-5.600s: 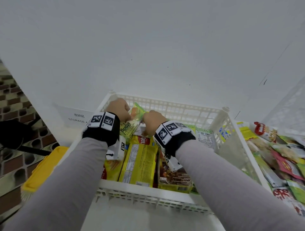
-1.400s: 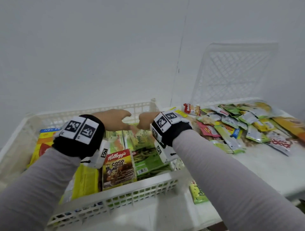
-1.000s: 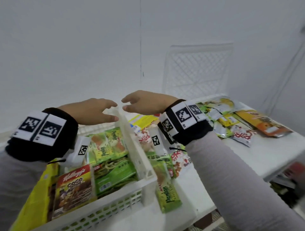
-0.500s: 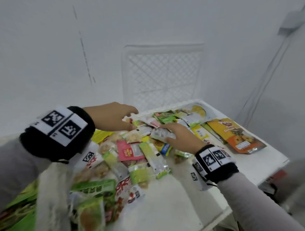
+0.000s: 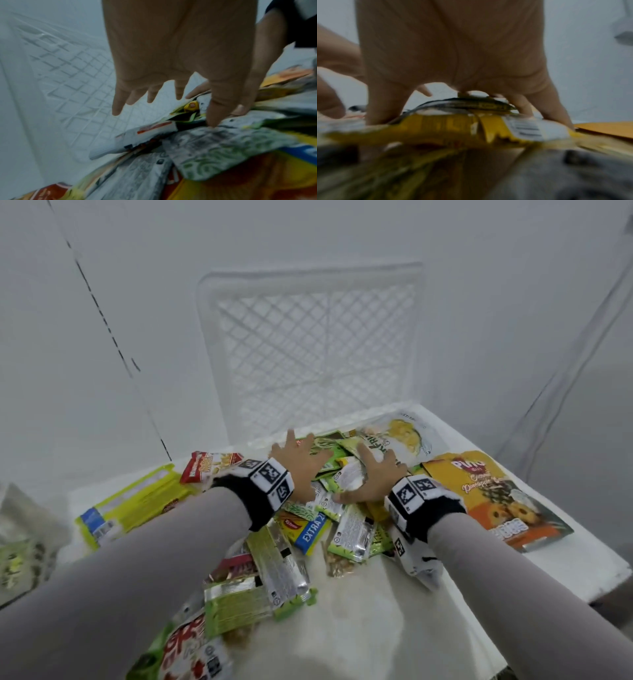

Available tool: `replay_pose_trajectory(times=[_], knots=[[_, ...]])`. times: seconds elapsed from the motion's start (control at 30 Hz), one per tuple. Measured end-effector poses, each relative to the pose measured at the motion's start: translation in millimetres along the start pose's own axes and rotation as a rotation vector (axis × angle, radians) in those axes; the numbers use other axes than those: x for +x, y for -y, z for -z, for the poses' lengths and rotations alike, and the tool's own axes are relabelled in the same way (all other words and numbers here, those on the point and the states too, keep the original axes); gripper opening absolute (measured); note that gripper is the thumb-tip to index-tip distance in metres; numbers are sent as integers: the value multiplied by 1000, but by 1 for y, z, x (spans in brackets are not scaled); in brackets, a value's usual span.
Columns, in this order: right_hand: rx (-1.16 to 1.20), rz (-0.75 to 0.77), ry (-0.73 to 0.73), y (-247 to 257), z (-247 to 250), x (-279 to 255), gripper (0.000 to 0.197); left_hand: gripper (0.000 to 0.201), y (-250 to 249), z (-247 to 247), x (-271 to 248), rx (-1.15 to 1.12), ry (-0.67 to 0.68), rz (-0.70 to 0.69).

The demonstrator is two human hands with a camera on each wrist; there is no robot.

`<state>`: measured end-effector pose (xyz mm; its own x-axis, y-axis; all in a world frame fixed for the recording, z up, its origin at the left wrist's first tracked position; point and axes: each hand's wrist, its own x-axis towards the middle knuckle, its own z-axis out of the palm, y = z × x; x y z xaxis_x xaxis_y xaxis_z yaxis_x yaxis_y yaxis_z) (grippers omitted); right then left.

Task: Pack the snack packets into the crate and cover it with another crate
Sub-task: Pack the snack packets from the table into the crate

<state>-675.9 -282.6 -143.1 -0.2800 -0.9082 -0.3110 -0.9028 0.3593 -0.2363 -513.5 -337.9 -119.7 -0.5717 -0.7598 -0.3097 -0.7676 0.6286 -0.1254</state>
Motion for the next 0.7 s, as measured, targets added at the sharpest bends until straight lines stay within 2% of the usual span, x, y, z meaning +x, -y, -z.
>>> replay_pose_trajectory(times=[0.13, 0.3, 0.37, 0.5, 0.6, 0.7], knots=[[-30, -12, 2, 5, -2, 9, 111, 80, 4, -10, 26, -64, 59, 53], [128, -25, -37, 10, -3, 11, 92, 69, -1, -22, 42, -48, 16, 128], [257, -2, -56, 6, 4, 10, 83, 68, -1, -22, 43, -5, -14, 98], [663, 200, -50, -13, 38, -10, 63, 56, -3, -24, 36, 59, -69, 63], [615, 287, -102, -40, 52, -41, 61, 56, -5, -22, 28, 79, -160, 63], [407, 180, -151, -65, 28, -70, 67, 48, -3, -11, 19, 61, -295, 62]])
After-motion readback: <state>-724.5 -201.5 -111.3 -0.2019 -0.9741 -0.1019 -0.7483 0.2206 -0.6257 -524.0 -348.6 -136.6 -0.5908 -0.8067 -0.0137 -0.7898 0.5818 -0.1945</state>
